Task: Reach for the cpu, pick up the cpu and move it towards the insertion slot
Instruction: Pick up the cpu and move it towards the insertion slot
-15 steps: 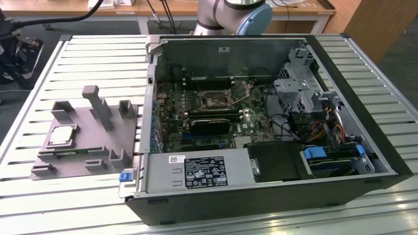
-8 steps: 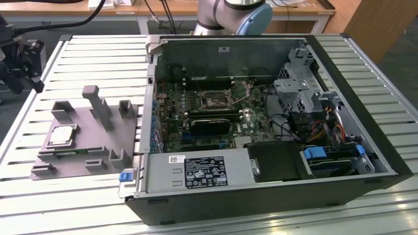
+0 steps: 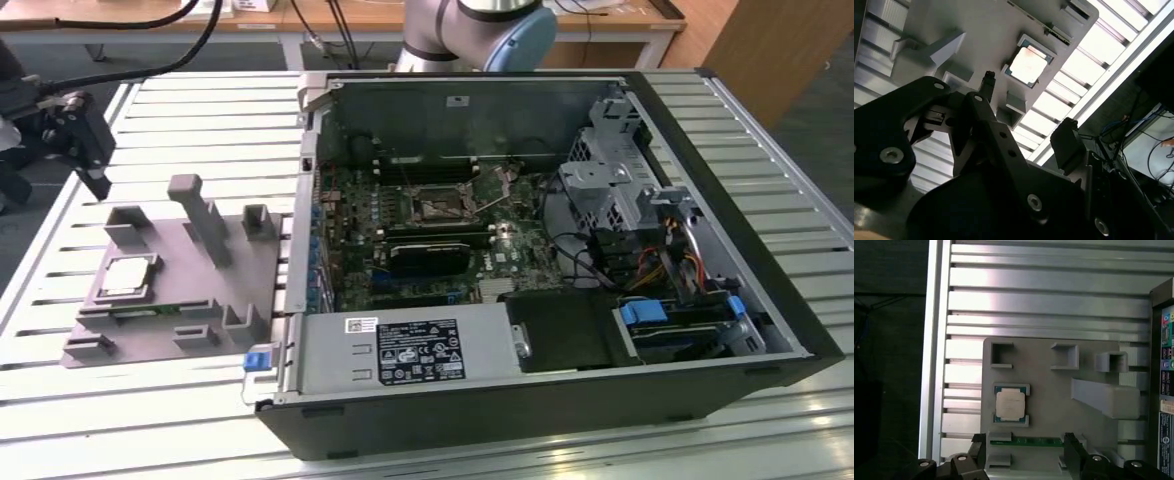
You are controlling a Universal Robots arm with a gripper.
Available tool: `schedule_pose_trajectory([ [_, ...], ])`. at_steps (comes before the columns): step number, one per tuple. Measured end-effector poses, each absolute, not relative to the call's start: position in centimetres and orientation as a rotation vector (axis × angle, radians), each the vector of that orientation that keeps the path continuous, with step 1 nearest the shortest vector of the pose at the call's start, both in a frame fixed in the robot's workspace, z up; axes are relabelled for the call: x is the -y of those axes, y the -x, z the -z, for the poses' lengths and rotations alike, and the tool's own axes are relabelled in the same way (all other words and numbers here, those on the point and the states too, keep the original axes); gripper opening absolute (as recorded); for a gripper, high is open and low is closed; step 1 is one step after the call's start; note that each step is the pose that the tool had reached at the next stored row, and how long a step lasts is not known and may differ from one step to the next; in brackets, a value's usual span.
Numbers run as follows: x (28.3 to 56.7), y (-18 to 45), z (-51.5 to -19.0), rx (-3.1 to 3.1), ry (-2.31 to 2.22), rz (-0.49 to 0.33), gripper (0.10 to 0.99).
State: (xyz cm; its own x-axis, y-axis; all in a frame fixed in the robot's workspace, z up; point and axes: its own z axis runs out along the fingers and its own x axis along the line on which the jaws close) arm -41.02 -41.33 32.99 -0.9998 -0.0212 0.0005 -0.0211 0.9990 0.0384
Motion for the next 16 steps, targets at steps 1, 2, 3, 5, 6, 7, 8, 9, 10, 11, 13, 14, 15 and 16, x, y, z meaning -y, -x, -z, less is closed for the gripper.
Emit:
schedule_pose_trajectory([
  [1, 41.4, 41.0, -32.8, 3.140, -0.033, 0.060, 0.698],
  [2, 41.4, 41.0, -32.6, 3.140, -0.033, 0.060, 0.761],
  [3, 41.4, 41.0, -32.4, 3.140, -0.033, 0.060, 0.761],
  [5, 41.5, 41.0, -32.1, 3.140, -0.033, 0.060, 0.761],
  [6, 41.5, 41.0, -31.9, 3.140, -0.033, 0.060, 0.761],
  [7, 41.5, 41.0, -31.7, 3.139, -0.033, 0.060, 0.761],
  [8, 41.5, 41.0, -31.5, 3.139, -0.033, 0.060, 0.761],
  [9, 41.5, 41.0, -31.3, 3.139, -0.033, 0.060, 0.761],
  [10, 41.5, 41.0, -31.2, 3.139, -0.033, 0.060, 0.761],
  [11, 41.5, 41.0, -31.0, 3.138, -0.033, 0.060, 0.761],
  [13, 41.5, 41.0, -30.6, 3.138, -0.033, 0.060, 0.761],
  [14, 41.6, 41.0, -30.4, 3.137, -0.033, 0.060, 0.761],
  [15, 41.6, 41.0, -30.2, 3.137, -0.033, 0.060, 0.761],
  [16, 41.7, 41.0, -30.1, 3.136, -0.033, 0.060, 0.761],
])
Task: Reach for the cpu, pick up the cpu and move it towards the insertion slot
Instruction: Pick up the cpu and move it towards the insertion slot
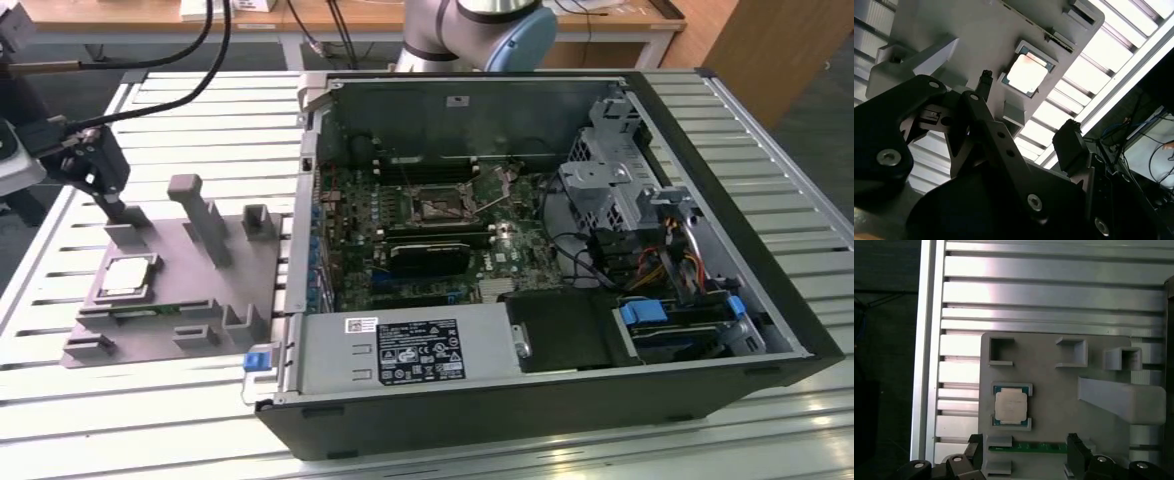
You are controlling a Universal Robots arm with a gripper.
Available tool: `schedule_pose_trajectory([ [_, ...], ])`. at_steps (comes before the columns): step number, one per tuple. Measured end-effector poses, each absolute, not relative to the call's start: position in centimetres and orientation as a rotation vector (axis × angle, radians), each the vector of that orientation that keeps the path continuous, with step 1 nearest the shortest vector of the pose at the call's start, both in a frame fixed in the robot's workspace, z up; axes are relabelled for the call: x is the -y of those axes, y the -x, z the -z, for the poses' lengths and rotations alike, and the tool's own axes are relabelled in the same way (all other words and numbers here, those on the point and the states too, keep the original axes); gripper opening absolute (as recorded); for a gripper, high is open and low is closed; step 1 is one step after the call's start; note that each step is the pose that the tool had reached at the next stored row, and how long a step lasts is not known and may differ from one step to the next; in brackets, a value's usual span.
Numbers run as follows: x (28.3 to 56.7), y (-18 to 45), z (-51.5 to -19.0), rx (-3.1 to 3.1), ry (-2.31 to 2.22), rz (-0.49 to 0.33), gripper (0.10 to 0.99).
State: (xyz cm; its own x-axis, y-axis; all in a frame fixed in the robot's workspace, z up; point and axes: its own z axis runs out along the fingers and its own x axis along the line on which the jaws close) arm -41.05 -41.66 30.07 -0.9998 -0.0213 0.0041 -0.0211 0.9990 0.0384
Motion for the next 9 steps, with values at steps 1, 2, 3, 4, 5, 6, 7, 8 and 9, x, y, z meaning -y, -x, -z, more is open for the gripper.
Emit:
schedule_pose_trajectory([
  [1, 41.7, 41.1, -29.9, 3.136, -0.033, 0.060, 0.761],
  [2, 41.8, 41.1, -29.7, 3.135, -0.033, 0.060, 0.761],
  [3, 41.8, 41.1, -29.5, 3.134, -0.033, 0.060, 0.761],
  [4, 41.9, 41.1, -29.4, 3.134, -0.033, 0.060, 0.761],
  [5, 41.9, 41.1, -29.2, 3.133, -0.033, 0.060, 0.761],
  [6, 42.0, 41.1, -29.0, 3.132, -0.033, 0.060, 0.761],
  [7, 42.0, 41.1, -28.8, 3.131, -0.033, 0.060, 0.761],
  [8, 42.1, 41.1, -28.6, 3.131, -0.033, 0.060, 0.761],
  [9, 42.1, 41.1, -28.4, 3.130, -0.033, 0.060, 0.761],
])
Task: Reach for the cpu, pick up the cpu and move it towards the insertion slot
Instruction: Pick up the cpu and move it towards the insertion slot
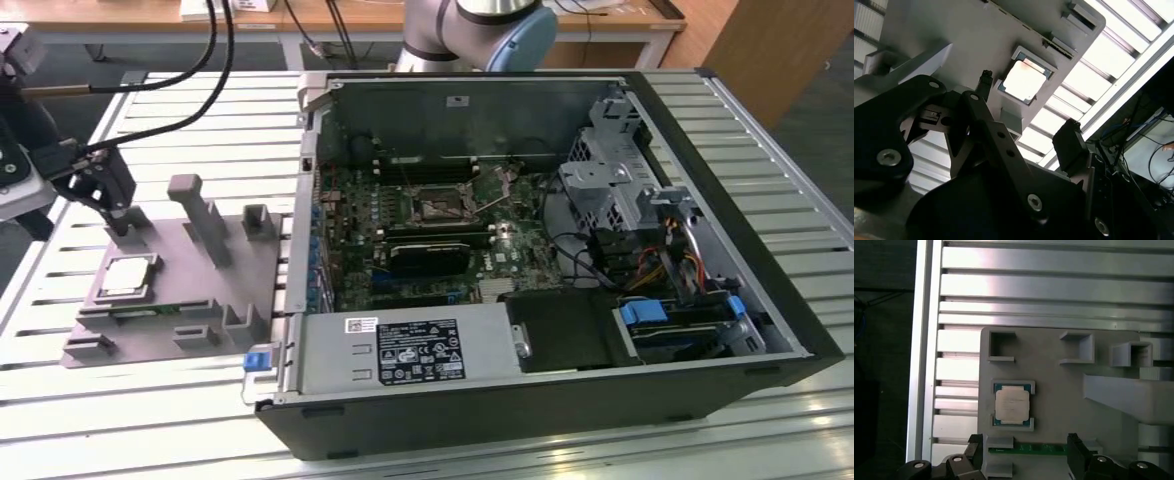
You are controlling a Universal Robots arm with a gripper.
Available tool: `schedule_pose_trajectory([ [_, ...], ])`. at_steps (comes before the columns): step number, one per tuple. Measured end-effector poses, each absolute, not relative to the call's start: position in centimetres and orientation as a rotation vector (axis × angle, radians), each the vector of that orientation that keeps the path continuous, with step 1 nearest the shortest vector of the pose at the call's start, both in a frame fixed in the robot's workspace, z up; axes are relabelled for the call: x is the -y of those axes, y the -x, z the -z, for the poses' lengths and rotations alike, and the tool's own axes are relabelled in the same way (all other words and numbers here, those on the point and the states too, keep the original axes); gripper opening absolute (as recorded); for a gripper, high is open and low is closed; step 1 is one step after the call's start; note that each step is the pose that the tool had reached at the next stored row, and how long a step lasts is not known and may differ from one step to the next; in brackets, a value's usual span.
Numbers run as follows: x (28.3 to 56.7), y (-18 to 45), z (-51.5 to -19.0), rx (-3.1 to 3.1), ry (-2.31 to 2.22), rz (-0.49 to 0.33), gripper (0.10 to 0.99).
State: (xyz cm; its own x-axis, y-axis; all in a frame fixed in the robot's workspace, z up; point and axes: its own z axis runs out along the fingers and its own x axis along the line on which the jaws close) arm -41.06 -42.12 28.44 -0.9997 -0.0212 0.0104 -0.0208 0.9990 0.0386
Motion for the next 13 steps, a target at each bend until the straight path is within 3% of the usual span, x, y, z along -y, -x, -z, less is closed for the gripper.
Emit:
schedule_pose_trajectory([
  [13, 42.3, 41.1, -26.1, 3.117, -0.032, 0.060, 0.761],
])
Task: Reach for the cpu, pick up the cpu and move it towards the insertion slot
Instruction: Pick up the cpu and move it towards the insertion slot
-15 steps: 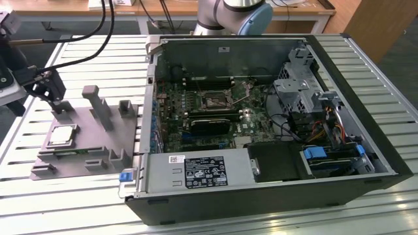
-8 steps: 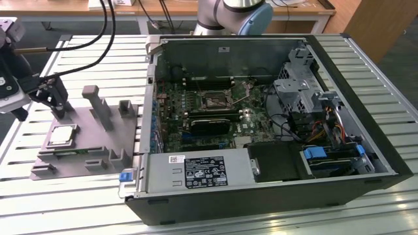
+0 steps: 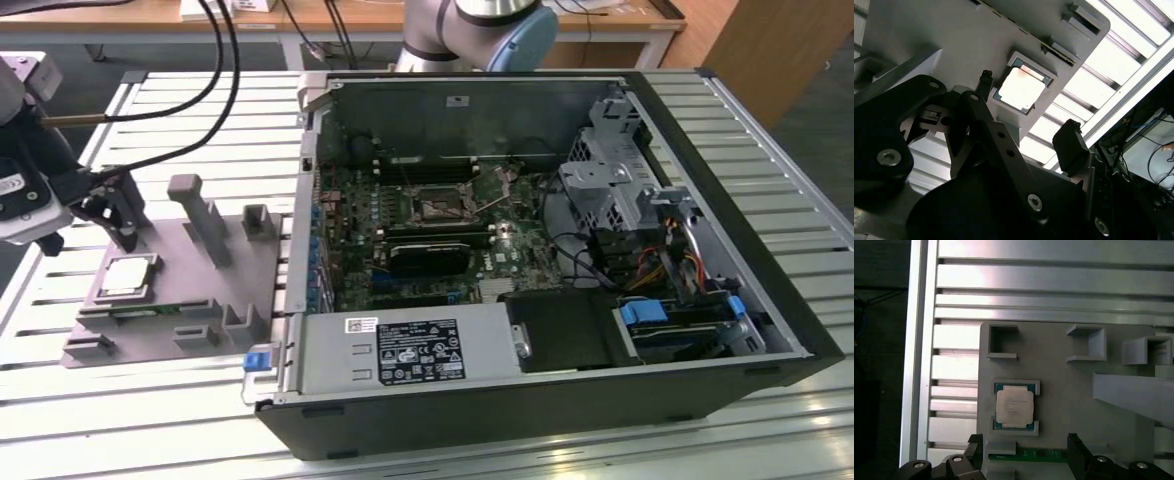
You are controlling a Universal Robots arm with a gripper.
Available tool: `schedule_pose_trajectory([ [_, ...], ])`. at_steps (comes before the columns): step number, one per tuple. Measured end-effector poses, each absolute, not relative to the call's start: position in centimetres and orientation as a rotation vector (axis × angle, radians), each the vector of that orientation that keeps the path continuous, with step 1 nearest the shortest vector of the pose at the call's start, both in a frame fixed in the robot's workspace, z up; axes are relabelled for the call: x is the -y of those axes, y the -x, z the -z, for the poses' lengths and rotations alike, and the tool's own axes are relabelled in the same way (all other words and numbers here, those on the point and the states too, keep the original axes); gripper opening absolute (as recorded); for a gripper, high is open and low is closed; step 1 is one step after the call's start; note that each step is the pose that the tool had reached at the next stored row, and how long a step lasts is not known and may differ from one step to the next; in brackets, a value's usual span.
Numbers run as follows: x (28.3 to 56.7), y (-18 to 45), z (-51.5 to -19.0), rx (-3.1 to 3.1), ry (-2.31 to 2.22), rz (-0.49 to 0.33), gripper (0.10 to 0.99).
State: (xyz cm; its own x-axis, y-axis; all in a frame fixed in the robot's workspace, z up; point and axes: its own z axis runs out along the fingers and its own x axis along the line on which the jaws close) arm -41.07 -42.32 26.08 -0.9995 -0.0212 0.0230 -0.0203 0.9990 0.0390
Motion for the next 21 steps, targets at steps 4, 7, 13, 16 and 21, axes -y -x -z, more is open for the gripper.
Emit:
schedule_pose_trajectory([
  [4, 42.4, 41.1, -25.4, 3.117, -0.032, 0.065, 0.761],
  [7, 42.5, 41.2, -24.9, 3.117, -0.032, 0.069, 0.761],
  [13, 42.6, 41.2, -24.1, 3.125, -0.033, 0.080, 0.761],
  [16, 42.6, 41.3, -23.7, 3.128, -0.033, 0.091, 0.761],
  [21, 42.6, 41.3, -22.8, 3.128, -0.033, 0.093, 0.761],
])
